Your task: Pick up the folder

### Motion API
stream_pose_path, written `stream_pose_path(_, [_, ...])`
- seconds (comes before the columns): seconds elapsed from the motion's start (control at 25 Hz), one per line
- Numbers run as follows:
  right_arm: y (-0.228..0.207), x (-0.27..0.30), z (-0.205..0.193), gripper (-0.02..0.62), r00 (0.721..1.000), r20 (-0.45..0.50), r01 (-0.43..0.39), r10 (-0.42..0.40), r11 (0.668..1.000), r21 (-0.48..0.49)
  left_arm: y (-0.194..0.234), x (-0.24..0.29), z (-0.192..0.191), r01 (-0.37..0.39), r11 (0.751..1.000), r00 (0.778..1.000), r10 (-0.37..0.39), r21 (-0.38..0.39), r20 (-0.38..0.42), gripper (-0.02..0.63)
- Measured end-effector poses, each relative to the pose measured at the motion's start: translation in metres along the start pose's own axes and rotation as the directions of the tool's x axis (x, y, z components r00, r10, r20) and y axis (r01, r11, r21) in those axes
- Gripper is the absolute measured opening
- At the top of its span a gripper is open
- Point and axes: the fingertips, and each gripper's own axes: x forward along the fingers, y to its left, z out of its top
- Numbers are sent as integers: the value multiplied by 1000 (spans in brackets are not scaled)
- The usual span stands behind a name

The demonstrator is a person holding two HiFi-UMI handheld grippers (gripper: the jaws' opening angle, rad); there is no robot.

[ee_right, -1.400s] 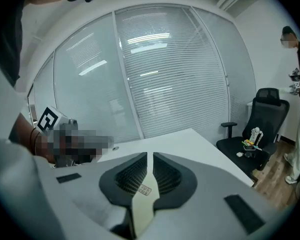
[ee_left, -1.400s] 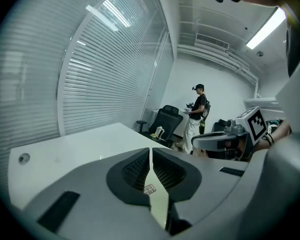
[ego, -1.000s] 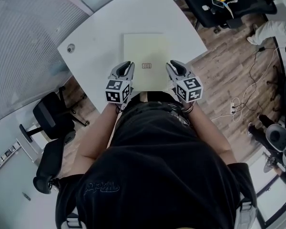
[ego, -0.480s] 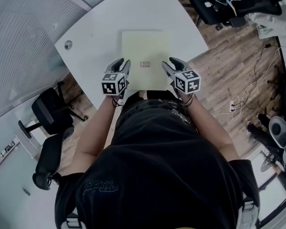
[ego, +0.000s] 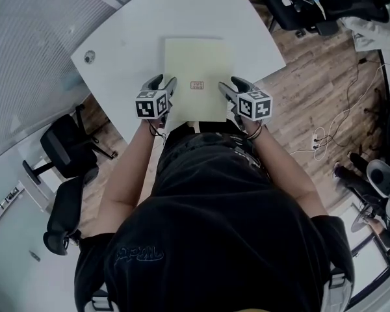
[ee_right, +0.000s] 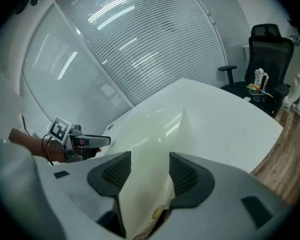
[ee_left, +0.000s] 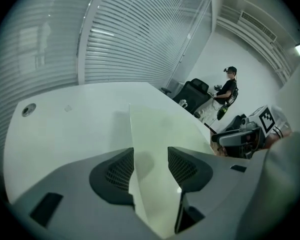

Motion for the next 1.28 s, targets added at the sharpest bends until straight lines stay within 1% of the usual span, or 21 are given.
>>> stream_pose_path(0.16, [-4,6,-4,246,1000,-15,-3,3,1000,24,4,10,-7,21,997,999,-23,-74,-29,230])
stream_pose_path(0.36, [-7,13,-11,273,999,-47,-16,19,999,50,9,20,-8,22,993,999,-28,-120,-47,247])
stream_pose_path(0.52, [-11,20,-17,279,997,-68,-25,31,996,90,12,25,-9,32,992,998,-39,-125,-56,266])
stream_pose_path(0.8, [-20,33,-25,288,994,-99,-32,46,990,140,14,30,-16,112,979,990,-125,-168,-65,272])
stream_pose_path(0.92, [-20,37,-27,297,993,-99,-47,61,988,145,15,33,-19,128,974,987,-144,-187,-73,279])
stream_pose_path(1.16, [-25,43,-29,311,990,-95,-87,106,979,187,19,39,-21,189,950,976,-210,-247,-61,298])
stream_pose_path(1.28, [-27,44,-32,319,989,-98,-89,109,977,192,17,40,-23,214,936,970,-238,-280,-54,309])
